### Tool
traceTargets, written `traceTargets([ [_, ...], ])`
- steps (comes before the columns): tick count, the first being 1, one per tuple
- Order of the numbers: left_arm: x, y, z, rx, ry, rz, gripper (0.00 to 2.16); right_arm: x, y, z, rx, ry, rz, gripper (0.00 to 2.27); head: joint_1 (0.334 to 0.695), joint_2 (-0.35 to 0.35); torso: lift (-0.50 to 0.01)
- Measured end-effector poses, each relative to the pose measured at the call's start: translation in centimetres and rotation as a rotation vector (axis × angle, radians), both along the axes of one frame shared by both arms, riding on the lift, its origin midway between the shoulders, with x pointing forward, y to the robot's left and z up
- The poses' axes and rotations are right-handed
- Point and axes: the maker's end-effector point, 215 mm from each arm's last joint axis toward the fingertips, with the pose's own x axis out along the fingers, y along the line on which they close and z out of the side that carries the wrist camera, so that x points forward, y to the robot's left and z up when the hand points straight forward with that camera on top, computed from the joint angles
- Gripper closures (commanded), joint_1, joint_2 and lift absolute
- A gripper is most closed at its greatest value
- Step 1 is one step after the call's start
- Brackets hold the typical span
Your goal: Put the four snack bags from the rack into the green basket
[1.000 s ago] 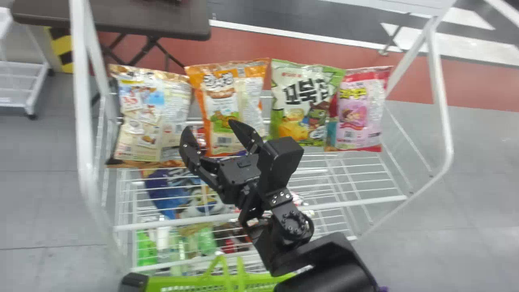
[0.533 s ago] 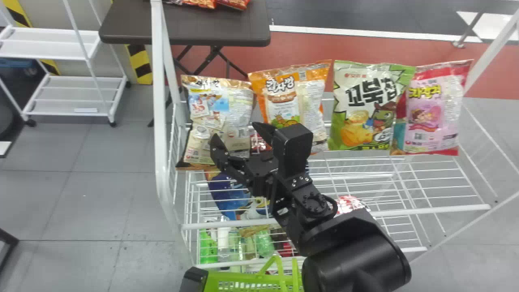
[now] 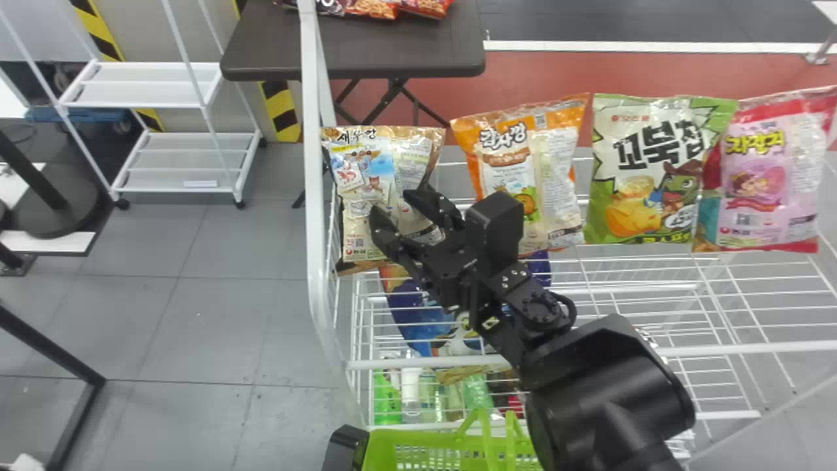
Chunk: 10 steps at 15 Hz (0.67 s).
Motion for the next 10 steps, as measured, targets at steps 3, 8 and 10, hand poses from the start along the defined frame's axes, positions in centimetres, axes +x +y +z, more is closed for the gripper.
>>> traceTargets([
  [3,0.2,0.2,-0.1,0.0,-0.005,0.001,2.13,-1.5,0.6,0.9,0.02,-0.029,0.018,1.93,0.695,0.102,-0.006],
  [8,-0.4,-0.3,0.0,-0.008,-0.001,-0.011,2.13,-5.8,-1.2,4.9,0.054,-0.096,-0.002,1.93,0.695,0.079,-0.006],
  [10,-0.5,-0.5,0.1,-0.007,-0.002,-0.013,2.13,-9.2,-3.8,6.3,0.007,-0.137,-0.017,1.93,0.695,0.018,-0.006],
])
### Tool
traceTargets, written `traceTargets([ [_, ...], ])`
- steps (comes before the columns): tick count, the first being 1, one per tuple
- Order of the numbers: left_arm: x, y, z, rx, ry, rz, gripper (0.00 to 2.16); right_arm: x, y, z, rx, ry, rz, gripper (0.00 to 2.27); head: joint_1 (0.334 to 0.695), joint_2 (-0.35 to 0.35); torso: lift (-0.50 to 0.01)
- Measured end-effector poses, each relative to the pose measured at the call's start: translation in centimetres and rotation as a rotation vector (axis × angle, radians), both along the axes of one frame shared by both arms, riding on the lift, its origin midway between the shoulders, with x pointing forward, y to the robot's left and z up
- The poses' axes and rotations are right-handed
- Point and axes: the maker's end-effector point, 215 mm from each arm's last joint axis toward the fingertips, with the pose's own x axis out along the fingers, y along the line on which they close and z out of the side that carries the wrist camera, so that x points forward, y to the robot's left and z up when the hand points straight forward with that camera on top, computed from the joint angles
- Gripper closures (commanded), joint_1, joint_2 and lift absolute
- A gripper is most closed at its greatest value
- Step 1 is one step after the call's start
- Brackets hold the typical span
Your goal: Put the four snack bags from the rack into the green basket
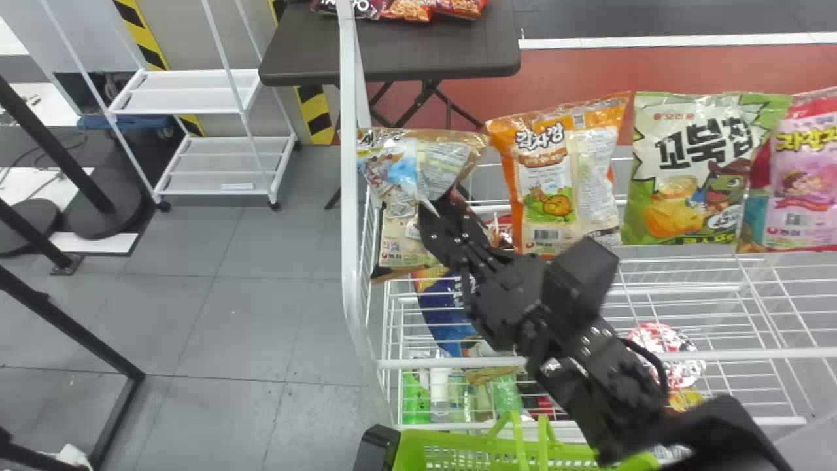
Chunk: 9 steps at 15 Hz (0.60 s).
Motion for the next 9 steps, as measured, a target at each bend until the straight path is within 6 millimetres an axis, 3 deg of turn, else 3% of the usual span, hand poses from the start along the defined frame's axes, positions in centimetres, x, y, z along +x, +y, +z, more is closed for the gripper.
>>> traceTargets([
  [3,-0.2,-0.5,-0.1,0.005,0.0,-0.002,2.13,-5.0,-5.2,1.3,-0.048,-0.024,-0.046,1.93,0.695,-0.095,-0.006],
  [4,-0.3,-0.8,-0.2,0.013,-0.001,-0.004,2.13,-6.4,-7.3,1.6,-0.06,-0.019,-0.063,1.93,0.695,-0.191,-0.006],
  [7,-0.8,-1.6,-0.6,0.027,0.003,0.0,2.13,-9.1,-13.5,1.3,-0.111,0.028,-0.117,1.93,0.695,-0.344,-0.006],
  [9,-0.7,-1.4,-0.6,0.034,-0.001,0.013,2.13,-10.9,-16.6,0.3,-0.174,0.073,-0.129,1.93,0.695,-0.35,-0.006],
])
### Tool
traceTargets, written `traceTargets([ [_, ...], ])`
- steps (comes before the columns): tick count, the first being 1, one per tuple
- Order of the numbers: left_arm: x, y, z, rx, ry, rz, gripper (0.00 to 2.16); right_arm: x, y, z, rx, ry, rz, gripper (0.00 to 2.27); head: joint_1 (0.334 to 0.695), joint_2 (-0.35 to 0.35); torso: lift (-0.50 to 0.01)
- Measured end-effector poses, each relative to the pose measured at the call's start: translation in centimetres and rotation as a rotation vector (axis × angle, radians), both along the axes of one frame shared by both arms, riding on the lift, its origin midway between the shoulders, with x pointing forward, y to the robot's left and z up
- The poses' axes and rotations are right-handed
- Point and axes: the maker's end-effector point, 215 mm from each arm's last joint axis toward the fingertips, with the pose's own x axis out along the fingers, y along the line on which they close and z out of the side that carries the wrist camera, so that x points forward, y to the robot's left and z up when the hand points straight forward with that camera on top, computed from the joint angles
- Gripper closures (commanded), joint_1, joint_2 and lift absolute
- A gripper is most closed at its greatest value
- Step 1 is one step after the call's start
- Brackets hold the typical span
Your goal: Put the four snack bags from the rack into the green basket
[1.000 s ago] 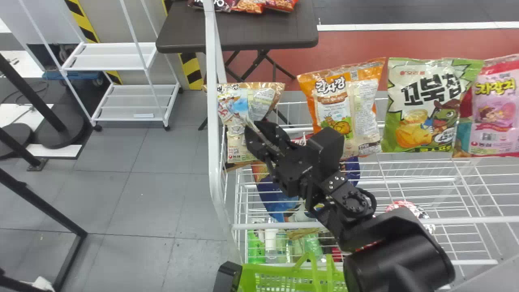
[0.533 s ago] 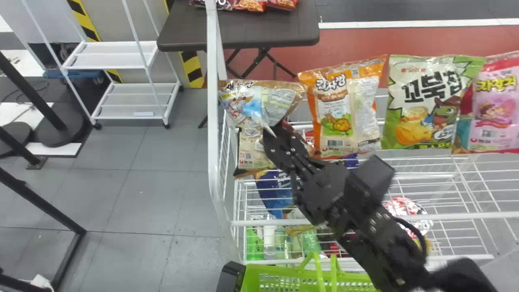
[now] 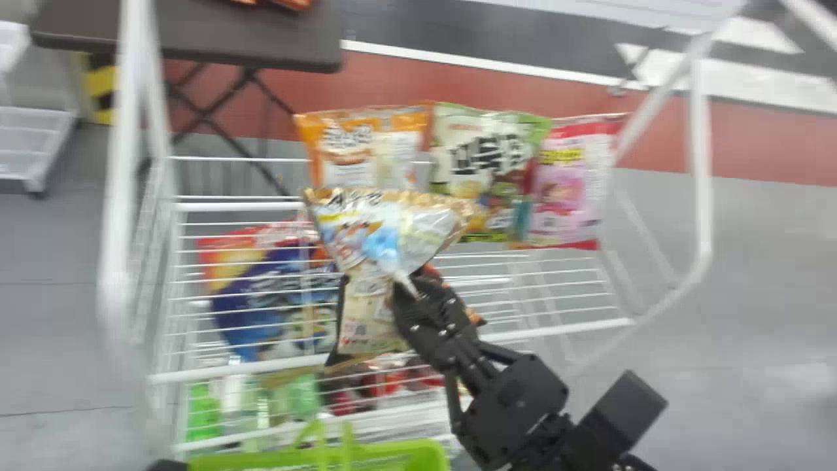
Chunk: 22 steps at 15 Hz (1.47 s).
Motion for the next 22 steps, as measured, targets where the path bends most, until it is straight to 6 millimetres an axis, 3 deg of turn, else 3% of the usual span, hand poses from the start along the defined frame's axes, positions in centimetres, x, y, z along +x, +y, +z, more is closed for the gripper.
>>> traceTargets([
  [3,0.3,0.7,0.0,0.01,-0.011,0.027,2.13,-3.7,-1.9,-2.1,-0.041,0.12,0.064,1.93,0.695,-0.35,-0.006],
  [6,0.7,1.1,0.5,0.01,-0.036,0.048,2.13,-5.2,-5.5,-4.4,-0.054,0.232,0.022,1.93,0.695,-0.35,-0.006],
  [9,0.9,1.6,0.9,0.012,-0.048,0.064,2.13,-7.6,-8.5,-9.3,-0.07,0.433,0.003,1.93,0.695,-0.35,-0.006],
  [11,1.0,1.9,1.1,0.014,-0.053,0.071,2.13,-9.6,-9.3,-13.0,-0.046,0.574,-0.008,1.93,0.695,-0.35,-0.006],
  [13,1.1,1.9,1.2,0.014,-0.054,0.073,2.13,-11.5,-8.2,-16.7,-0.022,0.688,0.005,1.93,0.695,-0.35,-0.006],
  [15,1.0,1.7,1.3,0.012,-0.054,0.072,2.13,-12.6,-6.3,-18.5,-0.006,0.738,0.039,1.93,0.695,-0.35,-0.006],
  [21,0.7,1.0,1.3,0.009,-0.056,0.063,2.13,-14.8,0.8,-19.2,0.067,0.797,0.158,1.92,0.695,-0.35,-0.006],
  [22,0.7,0.9,1.3,0.008,-0.056,0.062,2.13,-15.1,1.7,-19.3,0.07,0.803,0.173,1.77,0.695,-0.35,-0.006],
])
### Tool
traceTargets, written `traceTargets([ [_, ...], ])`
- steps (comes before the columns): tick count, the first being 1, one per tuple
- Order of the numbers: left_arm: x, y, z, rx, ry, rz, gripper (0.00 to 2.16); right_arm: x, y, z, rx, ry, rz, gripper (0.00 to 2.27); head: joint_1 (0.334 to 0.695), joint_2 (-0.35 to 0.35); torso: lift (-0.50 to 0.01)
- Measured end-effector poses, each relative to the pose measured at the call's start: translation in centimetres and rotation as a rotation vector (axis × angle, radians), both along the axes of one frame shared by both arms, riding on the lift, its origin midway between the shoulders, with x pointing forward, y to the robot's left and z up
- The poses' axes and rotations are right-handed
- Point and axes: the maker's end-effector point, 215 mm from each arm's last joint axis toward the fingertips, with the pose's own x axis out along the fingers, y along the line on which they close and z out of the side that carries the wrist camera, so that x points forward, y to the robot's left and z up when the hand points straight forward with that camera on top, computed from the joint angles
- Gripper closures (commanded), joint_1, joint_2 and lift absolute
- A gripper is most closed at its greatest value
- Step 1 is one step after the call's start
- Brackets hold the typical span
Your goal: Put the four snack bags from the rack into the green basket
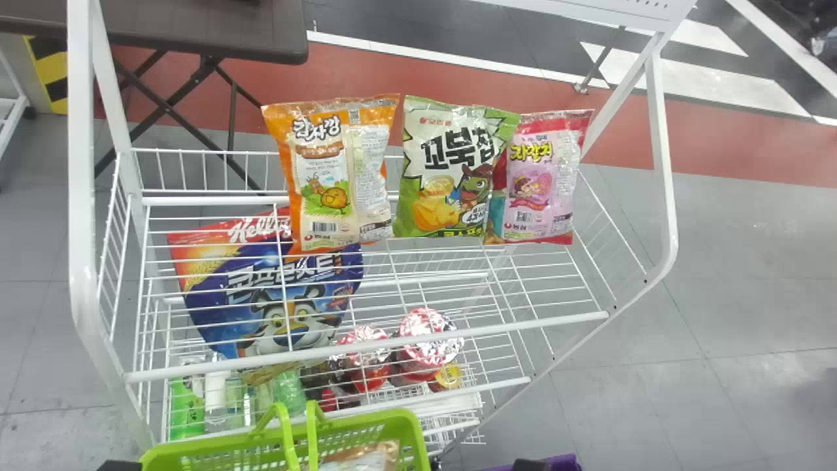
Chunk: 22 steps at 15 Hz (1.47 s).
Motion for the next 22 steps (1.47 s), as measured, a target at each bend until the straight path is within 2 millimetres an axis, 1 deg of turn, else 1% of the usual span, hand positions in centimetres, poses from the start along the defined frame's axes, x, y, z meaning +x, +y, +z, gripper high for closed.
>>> traceTargets([
  [1,0.0,-0.1,0.1,-0.003,-0.001,-0.002,2.13,-0.2,0.5,-0.3,-0.006,0.007,0.008,1.0,0.695,-0.35,-0.006],
  [2,-0.1,-0.2,0.1,-0.006,-0.002,-0.003,2.13,-0.5,0.9,-0.8,-0.016,0.017,0.013,0.04,0.695,-0.35,-0.006],
  [4,-0.2,-0.3,0.2,-0.009,-0.003,-0.005,2.13,-0.4,0.8,-1.5,-0.029,0.023,0.013,0.0,0.695,-0.35,-0.006],
  [6,-0.4,-0.4,0.3,-0.012,-0.002,-0.009,2.13,0.5,0.2,-1.2,-0.045,-0.001,0.004,0.08,0.695,-0.35,-0.006],
  [8,-0.7,-0.7,0.3,-0.011,-0.003,-0.019,2.13,2.1,-0.3,-0.3,-0.057,-0.043,-0.019,0.11,0.695,-0.35,-0.006],
  [9,-0.9,-0.9,0.2,-0.008,-0.003,-0.025,2.13,3.5,-0.3,0.8,-0.054,-0.089,-0.041,0.13,0.695,-0.35,-0.006],
  [10,-1.0,-1.0,0.1,-0.005,-0.003,-0.029,2.13,5.3,-0.5,2.1,-0.055,-0.156,-0.071,0.13,0.695,-0.35,-0.006],
  [11,-1.1,-1.1,0.1,0.0,-0.004,-0.034,2.13,8.1,-1.1,4.3,-0.064,-0.266,-0.129,0.13,0.695,-0.35,-0.006],
  [12,-1.3,-1.4,0.0,0.002,-0.005,-0.04,2.13,11.2,-1.9,7.2,-0.075,-0.393,-0.203,0.13,0.695,-0.35,-0.006],
  [13,-1.4,-1.5,0.0,0.002,-0.005,-0.045,2.13,13.7,-2.4,9.8,-0.078,-0.495,-0.266,0.13,0.695,-0.35,-0.006],
  [14,-1.6,-1.7,0.0,0.001,-0.003,-0.051,2.13,16.3,-2.6,12.3,-0.071,-0.588,-0.324,0.13,0.695,-0.35,-0.006],
  [15,-1.8,-1.9,0.0,-0.001,-0.003,-0.056,2.13,18.6,-2.1,14.2,-0.053,-0.65,-0.361,0.16,0.695,-0.35,-0.006],
  [16,-1.9,-2.1,0.1,-0.002,-0.004,-0.061,2.13,20.6,-1.4,15.3,-0.032,-0.684,-0.385,0.19,0.695,-0.35,-0.006],
  [17,-2.0,-2.2,0.1,-0.001,-0.006,-0.068,2.13,23.0,-0.7,16.1,-0.021,-0.714,-0.424,0.19,0.695,-0.35,-0.006],
  [18,-2.1,-2.4,0.1,0.001,-0.008,-0.075,2.13,25.4,0.2,16.6,-0.024,-0.739,-0.458,0.19,0.695,-0.35,-0.006],
  [19,-2.2,-2.5,0.0,0.002,-0.009,-0.079,2.13,27.3,0.9,16.7,-0.035,-0.755,-0.473,0.19,0.695,-0.35,-0.006],
  [20,-2.3,-2.5,0.0,0.004,-0.011,-0.083,2.13,29.2,1.6,16.2,-0.058,-0.759,-0.478,0.19,0.695,-0.341,-0.006],
  [21,-2.3,-2.5,0.0,0.004,-0.01,-0.085,2.13,30.9,2.0,15.5,-0.083,-0.754,-0.477,0.19,0.695,-0.325,-0.006],
  [22,-2.4,-2.4,0.0,0.002,-0.009,-0.087,2.13,32.1,2.0,15.1,-0.098,-0.748,-0.478,0.19,0.695,-0.312,-0.006],
])
